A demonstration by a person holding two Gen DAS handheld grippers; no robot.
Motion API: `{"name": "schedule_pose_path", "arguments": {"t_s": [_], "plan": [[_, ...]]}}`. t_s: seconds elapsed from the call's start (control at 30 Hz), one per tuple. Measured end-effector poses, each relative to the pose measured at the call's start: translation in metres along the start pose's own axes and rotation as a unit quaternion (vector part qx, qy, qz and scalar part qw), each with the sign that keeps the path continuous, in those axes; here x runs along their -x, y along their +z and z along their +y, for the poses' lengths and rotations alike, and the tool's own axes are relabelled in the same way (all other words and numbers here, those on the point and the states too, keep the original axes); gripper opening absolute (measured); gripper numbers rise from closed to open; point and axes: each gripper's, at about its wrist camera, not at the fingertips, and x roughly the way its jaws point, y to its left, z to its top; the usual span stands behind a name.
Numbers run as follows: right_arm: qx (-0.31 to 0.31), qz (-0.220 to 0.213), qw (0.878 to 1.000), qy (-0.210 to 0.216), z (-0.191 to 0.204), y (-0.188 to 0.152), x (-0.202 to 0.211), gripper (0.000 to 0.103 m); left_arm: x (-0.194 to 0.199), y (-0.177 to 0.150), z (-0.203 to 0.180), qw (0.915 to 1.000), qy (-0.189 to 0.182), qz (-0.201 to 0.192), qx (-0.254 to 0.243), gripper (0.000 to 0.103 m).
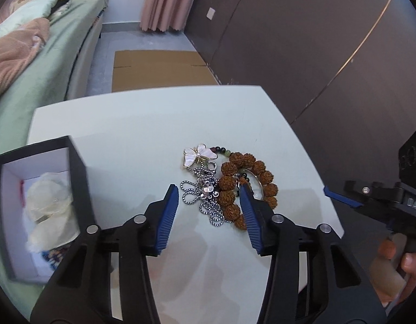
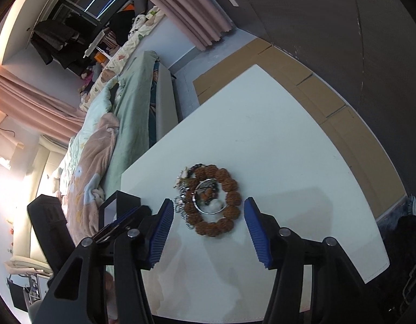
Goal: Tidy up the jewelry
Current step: 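Move the left tool down to the silver butterfly chain and close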
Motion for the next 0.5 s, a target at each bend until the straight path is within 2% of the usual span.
{"name": "schedule_pose_path", "arguments": {"t_s": [0.37,0.5], "plan": [[-0.005,0.008,1.000,-0.009,-0.014,0.006,-0.010,0.054,-0.042,0.000,0.000,0.9995,0.020,0.026,-0.004,0.040],[-0.005,0.009,1.000,-0.014,-0.013,0.007,-0.014,0.054,-0.045,-0.003,-0.001,0.9994,0.024,0.023,-0.003,0.040]]}}
